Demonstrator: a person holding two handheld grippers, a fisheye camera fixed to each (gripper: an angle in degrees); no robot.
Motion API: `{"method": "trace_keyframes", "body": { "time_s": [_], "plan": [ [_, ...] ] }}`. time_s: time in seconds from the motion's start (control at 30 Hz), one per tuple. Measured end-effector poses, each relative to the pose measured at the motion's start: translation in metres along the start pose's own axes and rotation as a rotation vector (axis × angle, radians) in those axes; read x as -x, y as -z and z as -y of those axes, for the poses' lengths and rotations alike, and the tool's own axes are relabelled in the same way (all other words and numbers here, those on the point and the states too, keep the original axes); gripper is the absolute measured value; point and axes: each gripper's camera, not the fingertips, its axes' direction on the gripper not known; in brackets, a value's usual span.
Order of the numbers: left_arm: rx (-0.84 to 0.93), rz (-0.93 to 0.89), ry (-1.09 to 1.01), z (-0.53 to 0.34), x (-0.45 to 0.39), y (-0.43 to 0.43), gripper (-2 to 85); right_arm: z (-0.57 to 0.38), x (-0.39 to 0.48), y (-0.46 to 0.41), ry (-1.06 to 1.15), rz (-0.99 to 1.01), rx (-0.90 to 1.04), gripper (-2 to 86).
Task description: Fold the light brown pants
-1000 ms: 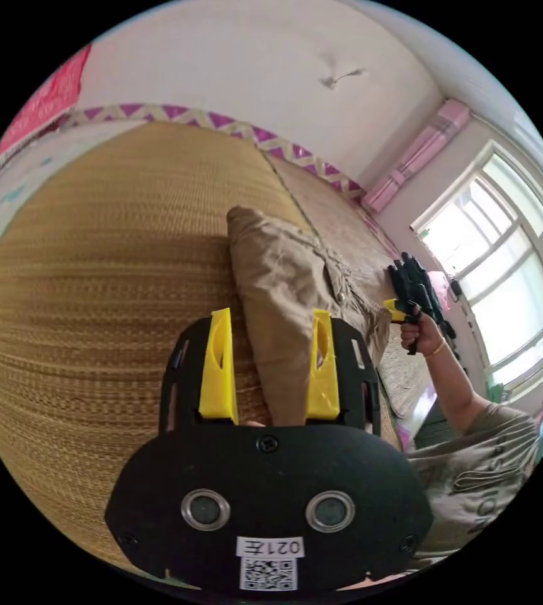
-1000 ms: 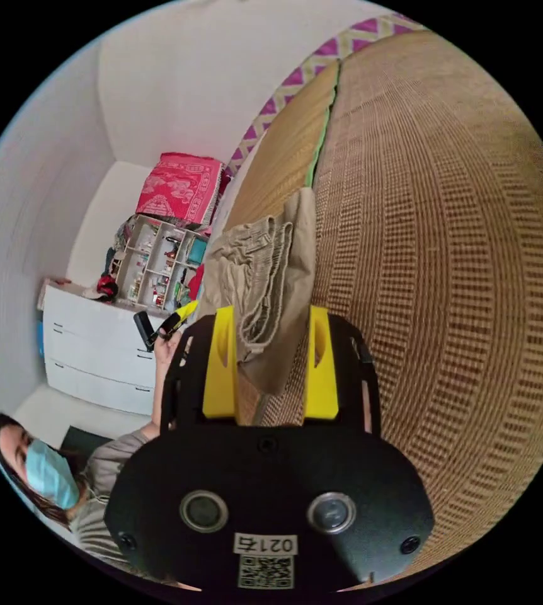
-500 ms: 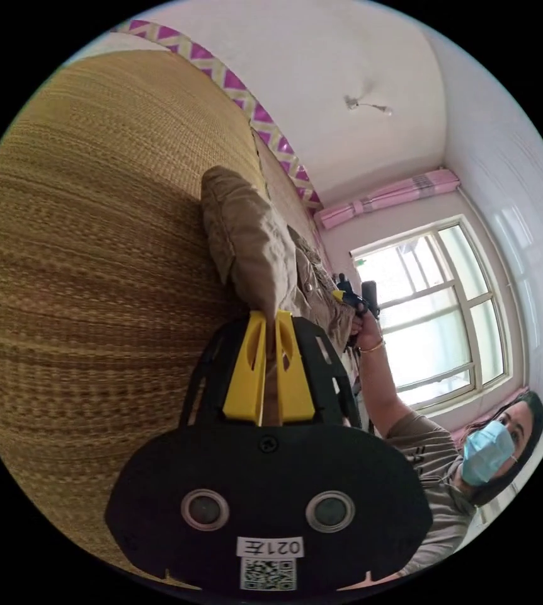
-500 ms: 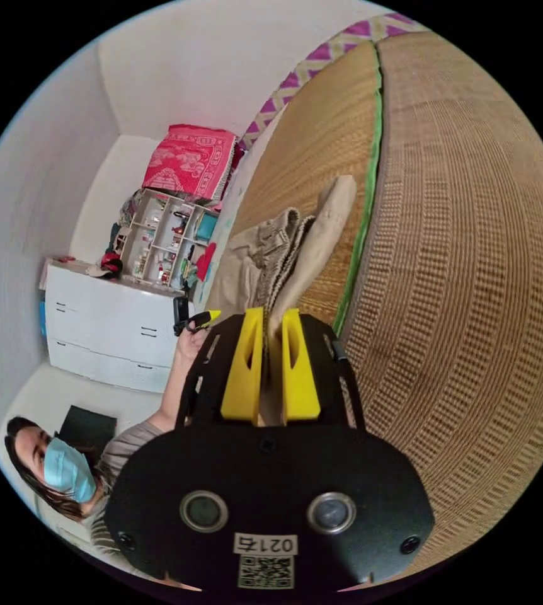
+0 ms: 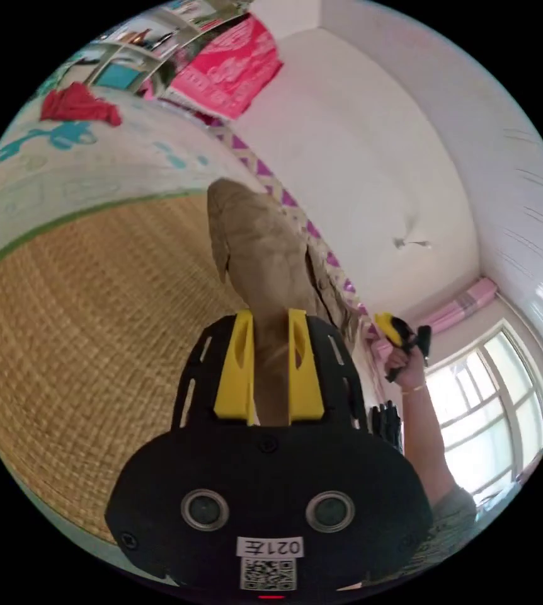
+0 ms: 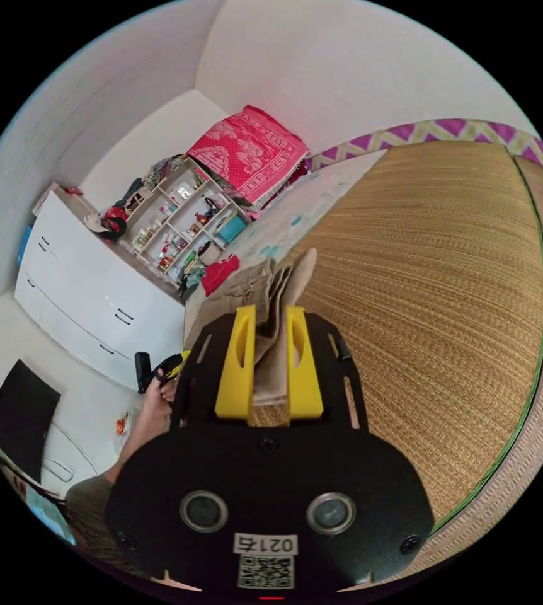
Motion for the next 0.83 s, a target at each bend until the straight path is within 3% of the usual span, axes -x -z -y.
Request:
{"method": "trace_keyframes", "body": {
  "time_s": [0.07,0.13,0.2,0.3,0.43,0.67,0.83],
  "plan": [
    [0.033,-0.099,0.138,-0.032,0.072,0.012,9.9,-0.028,0.021,0.006,0.055,0.039,0.034,5.8],
    [-0.015,-0.257,0.12,-0.061,0.091,0.034,5.6,-0.061,0.044,0.032,0.127,0.102,0.06,3.7],
    [0.011,-0.273,0.057,-0.087,0.076,0.048,3.4,-0.104,0.072,0.079,0.224,0.207,0.032,1.2],
    [0.112,-0.316,-0.085,-0.145,0.01,0.039,-0.2,-0.178,0.111,0.162,0.297,0.348,0.001,-0.2],
    [0.367,-0.475,-0.167,-0.247,-0.095,-0.035,-0.9,-0.29,0.129,0.251,0.25,0.435,-0.019,-0.5],
    [0.663,-0.663,-0.126,-0.424,-0.22,-0.162,-0.9,-0.461,0.085,0.38,0.019,0.678,-0.179,-0.7],
    [0.769,-0.576,0.019,-0.476,-0.237,-0.219,-0.9,-0.527,0.112,0.481,0.109,0.752,-0.302,-0.7]
  ]
}}
